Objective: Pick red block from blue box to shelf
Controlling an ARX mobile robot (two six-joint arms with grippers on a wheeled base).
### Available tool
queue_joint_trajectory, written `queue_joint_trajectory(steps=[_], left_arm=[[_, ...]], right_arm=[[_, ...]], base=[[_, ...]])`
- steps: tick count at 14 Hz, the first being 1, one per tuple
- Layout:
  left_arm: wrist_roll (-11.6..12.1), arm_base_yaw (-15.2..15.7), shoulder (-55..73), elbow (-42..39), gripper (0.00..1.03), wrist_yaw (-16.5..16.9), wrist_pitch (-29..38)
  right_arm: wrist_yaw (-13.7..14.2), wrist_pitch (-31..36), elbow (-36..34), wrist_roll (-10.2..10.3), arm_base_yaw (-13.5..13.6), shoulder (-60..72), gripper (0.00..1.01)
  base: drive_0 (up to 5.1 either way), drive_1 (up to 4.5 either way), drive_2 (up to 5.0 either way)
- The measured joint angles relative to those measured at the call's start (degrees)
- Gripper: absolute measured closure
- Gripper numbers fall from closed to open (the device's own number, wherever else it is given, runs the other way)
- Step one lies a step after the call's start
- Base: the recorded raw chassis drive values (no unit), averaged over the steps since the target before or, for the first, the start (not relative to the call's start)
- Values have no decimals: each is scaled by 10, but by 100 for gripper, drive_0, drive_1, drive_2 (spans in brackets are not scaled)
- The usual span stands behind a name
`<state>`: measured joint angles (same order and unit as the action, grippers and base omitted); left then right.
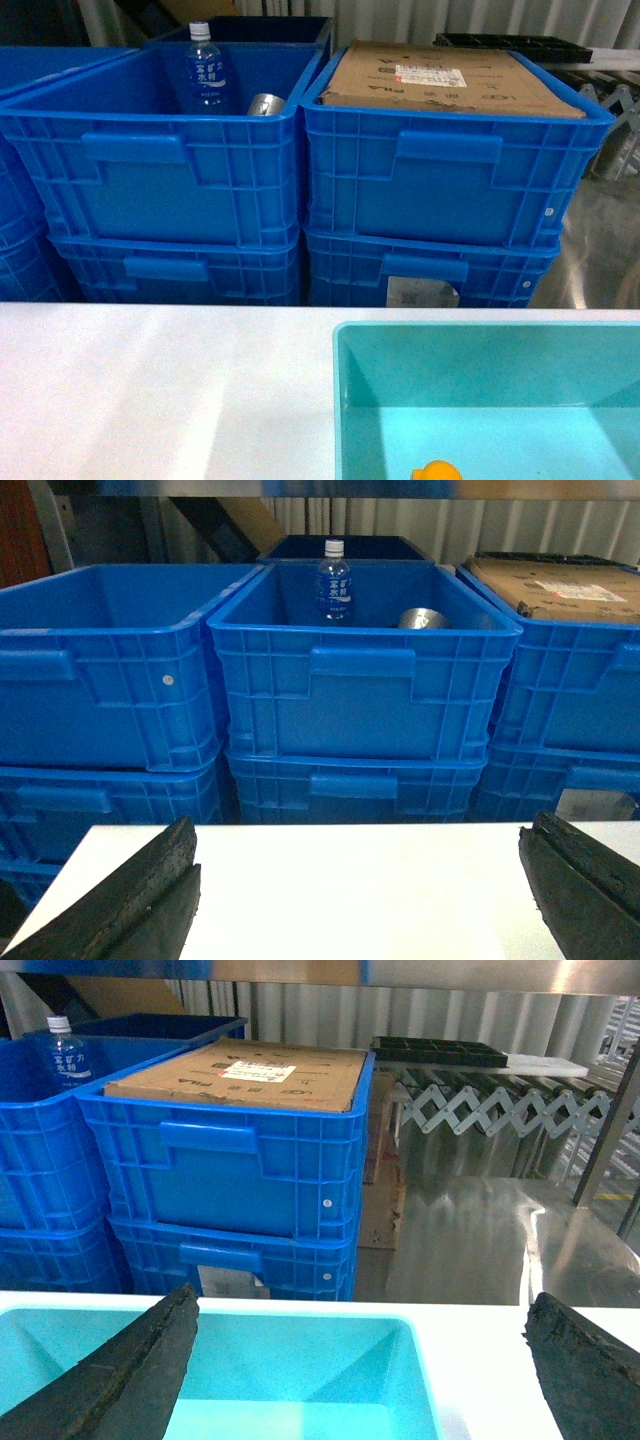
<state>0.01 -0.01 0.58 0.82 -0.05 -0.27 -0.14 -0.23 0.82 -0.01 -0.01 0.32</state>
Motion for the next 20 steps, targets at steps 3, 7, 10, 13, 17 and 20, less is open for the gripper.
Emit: queue_joint_trajectory(steps=[3,7,10,13,17,20], left_arm=[[0,0,0,0,5,0,0],[0,0,0,0,5,0,0],[0,0,0,0,5,0,0],[0,0,0,0,5,0,0],[0,0,0,0,5,0,0],[0,0,0,0,5,0,0]], right_arm=[[-1,1,0,0,0,1,3],[20,258,86,57,104,398,3],[12,268,206,94,119,623,3],[1,243,189,140,85,749,3],[1,260,158,120,78,769,3],[15,310,104,111,114,810,3]], base=[[0,0,0],[0,0,0],[0,0,0],[0,0,0],[0,0,0],[0,0,0]])
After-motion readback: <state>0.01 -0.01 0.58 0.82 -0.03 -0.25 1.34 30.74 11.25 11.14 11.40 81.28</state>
